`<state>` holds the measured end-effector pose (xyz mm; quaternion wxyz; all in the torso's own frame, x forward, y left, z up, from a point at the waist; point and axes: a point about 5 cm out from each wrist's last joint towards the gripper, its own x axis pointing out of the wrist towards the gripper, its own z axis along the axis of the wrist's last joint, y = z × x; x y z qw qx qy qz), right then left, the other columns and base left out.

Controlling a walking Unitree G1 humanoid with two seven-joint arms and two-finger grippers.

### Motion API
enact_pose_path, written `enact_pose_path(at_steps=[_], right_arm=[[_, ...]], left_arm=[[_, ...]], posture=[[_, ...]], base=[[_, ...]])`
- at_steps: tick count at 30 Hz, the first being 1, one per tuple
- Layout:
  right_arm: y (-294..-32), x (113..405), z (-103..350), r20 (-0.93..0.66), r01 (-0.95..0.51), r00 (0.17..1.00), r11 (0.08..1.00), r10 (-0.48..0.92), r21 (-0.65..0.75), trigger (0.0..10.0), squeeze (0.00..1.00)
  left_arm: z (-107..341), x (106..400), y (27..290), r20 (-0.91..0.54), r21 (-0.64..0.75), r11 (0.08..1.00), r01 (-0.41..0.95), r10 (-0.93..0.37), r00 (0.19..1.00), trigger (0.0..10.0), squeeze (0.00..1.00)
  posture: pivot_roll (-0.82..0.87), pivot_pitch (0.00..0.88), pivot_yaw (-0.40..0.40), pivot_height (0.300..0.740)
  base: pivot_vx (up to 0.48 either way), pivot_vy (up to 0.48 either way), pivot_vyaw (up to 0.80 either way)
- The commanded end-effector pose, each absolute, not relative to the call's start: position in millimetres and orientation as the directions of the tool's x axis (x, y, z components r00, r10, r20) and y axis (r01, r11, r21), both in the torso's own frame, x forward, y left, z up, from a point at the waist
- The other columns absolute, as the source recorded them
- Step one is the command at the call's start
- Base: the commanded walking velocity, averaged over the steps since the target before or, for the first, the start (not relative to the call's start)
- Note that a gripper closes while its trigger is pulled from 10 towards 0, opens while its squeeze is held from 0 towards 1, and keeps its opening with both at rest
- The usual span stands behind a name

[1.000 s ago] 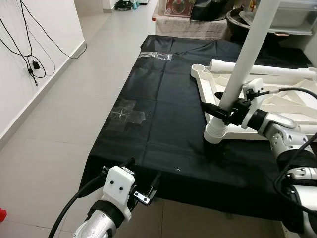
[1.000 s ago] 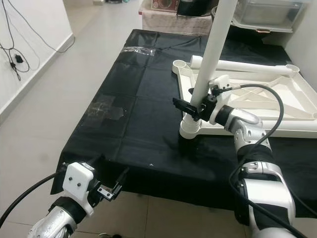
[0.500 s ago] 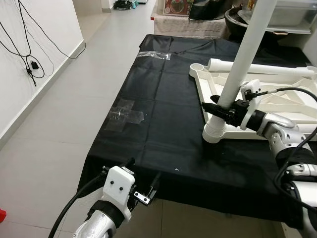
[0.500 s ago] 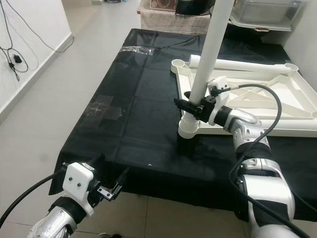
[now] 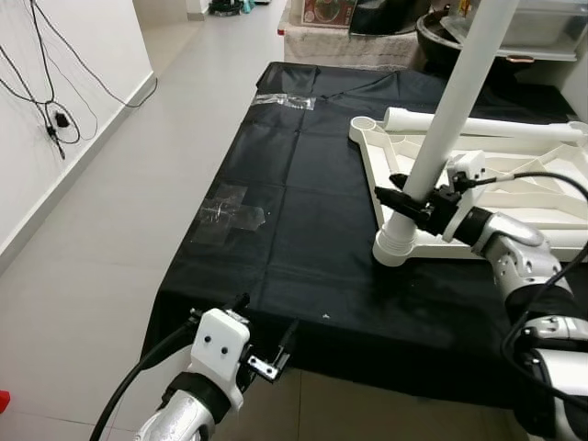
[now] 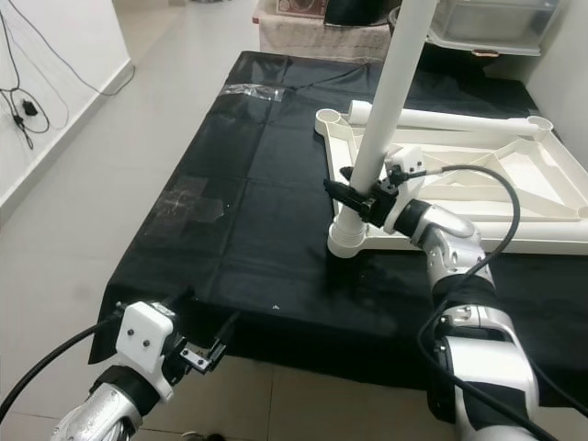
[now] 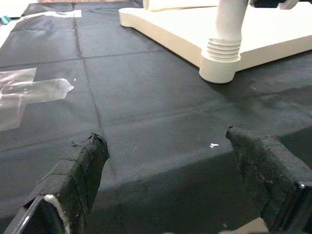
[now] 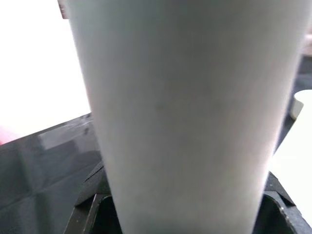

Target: Building children table

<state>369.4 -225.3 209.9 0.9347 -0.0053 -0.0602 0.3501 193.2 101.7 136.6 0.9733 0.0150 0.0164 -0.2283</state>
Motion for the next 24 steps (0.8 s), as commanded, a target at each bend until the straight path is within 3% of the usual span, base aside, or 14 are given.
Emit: enact_pose_path(at_steps=[1,3,6,9,10,12,13,15,18,21,24], right_arm=[[-217.5,366.3,187.7,0.083,-0.649,0.759,0.761,0.645,0.024,0.0,0.0],[-213.1,365.6,183.1,0.089,-0.601,0.797,0.799,0.597,0.021,0.0,0.0],[-205.7,367.9,173.8,0.095,-0.302,0.95,0.953,0.298,0.034,0.0,0.0],[-205.2,367.8,171.5,0.091,-0.21,0.974,0.977,0.206,0.042,0.0,0.0],[-204.1,364.4,168.1,0.079,-0.045,0.996,0.998,0.041,0.052,0.0,0.0],[-186.6,349.2,162.9,0.047,0.22,0.973,0.968,-0.227,0.125,0.0,0.0],[-186.6,349.2,162.9,0.047,0.22,0.973,0.968,-0.227,0.125,0.0,0.0],[-165.7,333.7,161.6,-0.007,0.376,0.923,0.899,-0.384,0.223,0.0,0.0],[-165.7,333.7,161.6,-0.007,0.376,0.923,0.899,-0.384,0.223,0.0,0.0],[-138.8,325.1,163.2,-0.072,0.466,0.881,0.832,-0.467,0.302,0.0,0.0],[-114.7,324.8,166.7,-0.106,0.461,0.884,0.81,-0.456,0.362,0.0,0.0]], left_arm=[[131.1,191.0,103.4,-0.065,0.029,0.893,0.449,-0.446,0.893,10.0,0.0],[131.0,191.0,103.4,-0.065,0.028,0.893,0.45,-0.447,0.892,10.0,0.0],[130.7,191.4,103.3,-0.066,0.027,0.891,0.454,-0.451,0.89,10.0,0.0],[130.5,191.5,103.4,-0.067,0.027,0.89,0.454,-0.452,0.89,10.0,0.0],[130.6,192.0,103.0,-0.066,0.027,0.89,0.456,-0.453,0.889,10.0,0.0],[130.7,192.9,102.6,-0.066,0.028,0.889,0.458,-0.455,0.888,10.0,0.0],[130.7,192.9,102.6,-0.066,0.028,0.889,0.458,-0.455,0.888,10.0,0.0],[130.9,193.7,102.2,-0.065,0.03,0.888,0.46,-0.457,0.887,10.0,0.0],[130.9,193.7,102.2,-0.065,0.03,0.888,0.46,-0.457,0.887,10.0,0.0],[130.7,194.5,101.8,-0.064,0.032,0.887,0.46,-0.457,0.887,10.0,0.0],[131.0,195.3,100.6,-0.061,0.032,0.885,0.464,-0.462,0.885,10.0,0.0]], posture=[[0.15,0.141,-0.014,0.74],[0.15,0.14,-0.013,0.74],[0.14,0.139,-0.008,0.74],[0.14,0.138,-0.008,0.74],[0.14,0.139,-0.011,0.74],[0.14,0.141,-0.011,0.74],[0.14,0.141,-0.011,0.74],[0.15,0.142,-0.015,0.74],[0.15,0.142,-0.015,0.74],[0.14,0.141,-0.009,0.74],[0.15,0.143,-0.01,0.74]], base=[[0.0,0.0,0.0],[0.0,0.0,0.0],[0.0,0.0,0.0],[0.0,0.0,0.0],[0.0,0.0,0.0],[0.0,0.0,0.0],[0.0,0.0,0.0],[0.0,0.0,0.0],[0.0,0.0,0.0],[0.0,0.0,0.0],[0.0,0.0,0.0]])
